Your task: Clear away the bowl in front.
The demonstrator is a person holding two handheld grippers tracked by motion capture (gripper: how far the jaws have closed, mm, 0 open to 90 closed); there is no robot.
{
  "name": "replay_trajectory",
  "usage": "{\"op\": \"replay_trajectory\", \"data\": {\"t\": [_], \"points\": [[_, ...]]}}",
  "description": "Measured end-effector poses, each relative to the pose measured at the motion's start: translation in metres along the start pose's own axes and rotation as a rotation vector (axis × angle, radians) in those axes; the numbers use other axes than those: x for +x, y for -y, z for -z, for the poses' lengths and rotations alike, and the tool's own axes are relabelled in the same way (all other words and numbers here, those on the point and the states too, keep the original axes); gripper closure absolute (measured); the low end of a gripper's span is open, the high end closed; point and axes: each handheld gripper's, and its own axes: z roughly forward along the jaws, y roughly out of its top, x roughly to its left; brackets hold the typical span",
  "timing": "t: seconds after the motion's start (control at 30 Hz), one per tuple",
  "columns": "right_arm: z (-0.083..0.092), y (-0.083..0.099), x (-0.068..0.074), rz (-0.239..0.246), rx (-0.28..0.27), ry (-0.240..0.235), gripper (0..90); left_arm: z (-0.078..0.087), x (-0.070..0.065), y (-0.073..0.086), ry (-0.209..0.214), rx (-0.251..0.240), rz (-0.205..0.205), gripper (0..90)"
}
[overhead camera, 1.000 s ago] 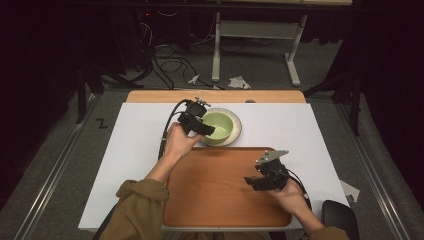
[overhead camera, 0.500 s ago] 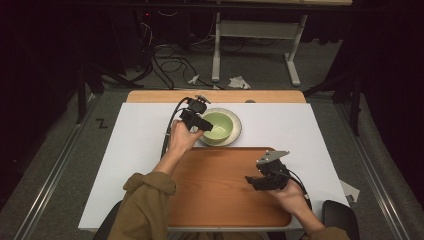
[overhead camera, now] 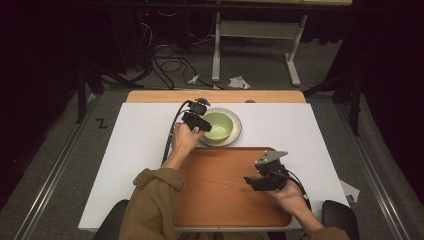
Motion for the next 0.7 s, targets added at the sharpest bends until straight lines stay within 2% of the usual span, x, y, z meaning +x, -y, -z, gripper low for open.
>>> {"op": "replay_trajectory", "data": {"t": [0.03, 0.1, 0.2, 0.23, 0.3, 0.4, 0.57, 0.6, 0.7], "points": [[0.000, 0.000, 0.001, 0.005, 0.000, -0.001, 38.3, -0.001, -0.001, 0.000, -0.002, 0.004, -0.008, 50.4], [-0.001, 0.000, 0.003, 0.014, 0.003, -0.001, 38.3, -0.003, -0.002, -0.001, 0.010, 0.015, 0.005, 53.3], [-0.003, 0.000, 0.004, 0.034, 0.014, -0.006, 38.3, -0.007, 0.001, 0.000, 0.001, 0.046, 0.021, 56.6], [-0.003, 0.000, 0.005, 0.033, 0.015, -0.005, 38.3, -0.008, 0.002, 0.001, -0.007, 0.044, 0.025, 57.9], [-0.004, -0.001, 0.006, 0.033, 0.013, -0.008, 38.3, -0.007, 0.004, 0.001, 0.005, 0.026, 0.041, 62.2], [-0.006, -0.001, 0.007, 0.042, 0.022, -0.007, 38.1, -0.005, 0.003, 0.000, 0.017, 0.032, 0.047, 68.7], [-0.006, 0.000, 0.006, 0.060, 0.026, -0.010, 38.0, -0.008, 0.008, -0.001, 0.066, 0.031, 0.114, 76.6], [-0.005, 0.000, 0.006, 0.040, 0.019, -0.007, 38.0, -0.008, 0.008, -0.001, 0.073, 0.027, 0.130, 78.3], [-0.004, -0.001, 0.004, 0.036, 0.017, -0.009, 38.0, -0.006, 0.010, -0.002, 0.082, 0.024, 0.147, 79.3]]}}
